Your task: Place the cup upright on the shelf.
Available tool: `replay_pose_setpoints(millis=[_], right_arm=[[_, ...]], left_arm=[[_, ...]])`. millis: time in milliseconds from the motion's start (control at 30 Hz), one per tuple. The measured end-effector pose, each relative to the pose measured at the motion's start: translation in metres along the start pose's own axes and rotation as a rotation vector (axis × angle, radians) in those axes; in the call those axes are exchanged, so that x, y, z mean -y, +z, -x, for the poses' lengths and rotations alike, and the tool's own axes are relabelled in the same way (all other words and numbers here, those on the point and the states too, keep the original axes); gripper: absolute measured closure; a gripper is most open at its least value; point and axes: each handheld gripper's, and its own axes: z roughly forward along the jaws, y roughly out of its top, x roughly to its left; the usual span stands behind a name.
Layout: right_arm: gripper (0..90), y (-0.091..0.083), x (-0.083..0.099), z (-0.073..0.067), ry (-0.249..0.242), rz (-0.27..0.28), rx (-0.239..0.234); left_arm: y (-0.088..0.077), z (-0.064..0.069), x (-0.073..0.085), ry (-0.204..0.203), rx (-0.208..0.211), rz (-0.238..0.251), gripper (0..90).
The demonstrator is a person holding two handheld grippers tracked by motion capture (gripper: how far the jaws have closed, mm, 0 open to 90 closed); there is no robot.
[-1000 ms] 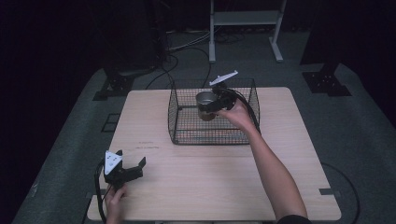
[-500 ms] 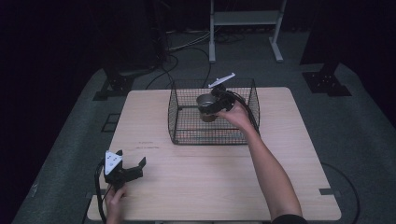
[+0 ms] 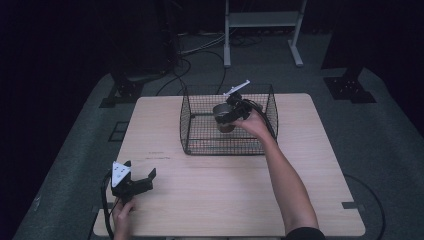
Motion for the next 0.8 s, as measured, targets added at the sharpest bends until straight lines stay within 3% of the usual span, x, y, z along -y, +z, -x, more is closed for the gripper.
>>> replay_pose_setpoints(millis=[800], right_arm=[[17.6, 0.030, 0.002, 0.002, -0.001, -0.104, -0.005]], left_arm=[[-0.001, -0.001, 0.000, -0.011, 0.004, 0.010, 0.0]])
